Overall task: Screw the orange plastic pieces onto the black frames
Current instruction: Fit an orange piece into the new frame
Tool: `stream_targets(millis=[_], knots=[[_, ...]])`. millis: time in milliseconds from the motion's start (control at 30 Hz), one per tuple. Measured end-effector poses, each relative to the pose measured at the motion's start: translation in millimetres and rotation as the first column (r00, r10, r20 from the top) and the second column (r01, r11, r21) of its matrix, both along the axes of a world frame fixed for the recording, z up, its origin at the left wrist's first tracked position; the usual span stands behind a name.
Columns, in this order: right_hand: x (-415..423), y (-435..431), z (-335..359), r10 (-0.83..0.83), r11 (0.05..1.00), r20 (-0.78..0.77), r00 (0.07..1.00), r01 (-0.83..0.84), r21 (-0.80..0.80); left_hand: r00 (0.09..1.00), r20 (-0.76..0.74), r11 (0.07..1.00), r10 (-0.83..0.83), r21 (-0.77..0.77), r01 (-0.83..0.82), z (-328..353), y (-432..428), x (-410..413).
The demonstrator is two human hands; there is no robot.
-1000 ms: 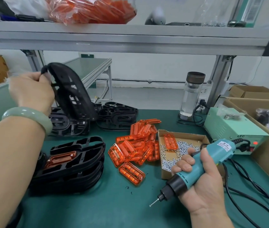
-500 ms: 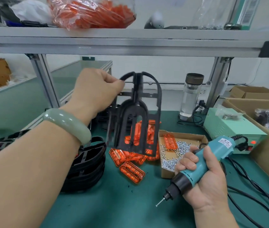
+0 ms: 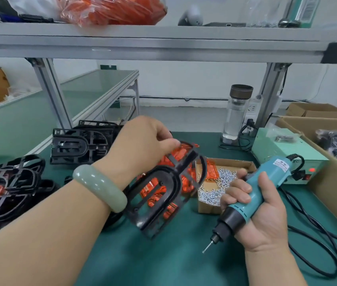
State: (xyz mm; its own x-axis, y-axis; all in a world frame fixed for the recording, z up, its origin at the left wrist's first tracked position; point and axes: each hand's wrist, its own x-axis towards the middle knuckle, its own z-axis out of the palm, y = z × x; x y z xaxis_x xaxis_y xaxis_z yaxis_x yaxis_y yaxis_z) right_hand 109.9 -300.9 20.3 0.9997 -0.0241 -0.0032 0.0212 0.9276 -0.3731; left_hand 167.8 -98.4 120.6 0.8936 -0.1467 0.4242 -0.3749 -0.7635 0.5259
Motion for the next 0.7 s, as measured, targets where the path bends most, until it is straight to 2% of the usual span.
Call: stream_targets(millis=[100, 200, 333, 500, 600, 700], knots=[[-0.3, -6.4, -0.7, -0.027, 1.0, 0.0, 1.0, 0.027, -0.001, 0.984, -0.139, 0.971, -0.108, 0.196, 0.134, -13.2, -11.6, -9.6], [-0.8, -9.4, -2.3, -0.028, 1.0, 0.008, 1.0, 0.028, 0.006, 0.938, -0.297, 0.931, -0.181, 0.254, 0.261, -36.9, -23.8, -16.3], [-0.9, -13.3, -2.3, -0.016, 1.0, 0.017, 1.0, 0.016, 0.014, 0.861, -0.449, 0.895, -0.239, 0.242, 0.375, -62.6, -33.8, -20.6], [-0.8, -18.9, -2.8, 0.031, 0.998, 0.072, 0.997, -0.034, 0.049, 0.77, -0.565, 0.852, -0.298, 0.205, 0.481, -75.8, -44.2, -22.6], [-1.4, -19.6, -2.3, 0.038, 0.997, 0.092, 0.995, -0.044, 0.065, 0.741, -0.586, 0.821, -0.326, 0.213, 0.53, -79.1, -51.7, -22.7], [-0.4, -17.8, -2.6, 0.026, 0.997, 0.067, 0.997, -0.03, 0.065, 0.752, -0.569, 0.838, -0.333, 0.186, 0.512, -83.9, -53.5, -20.3]])
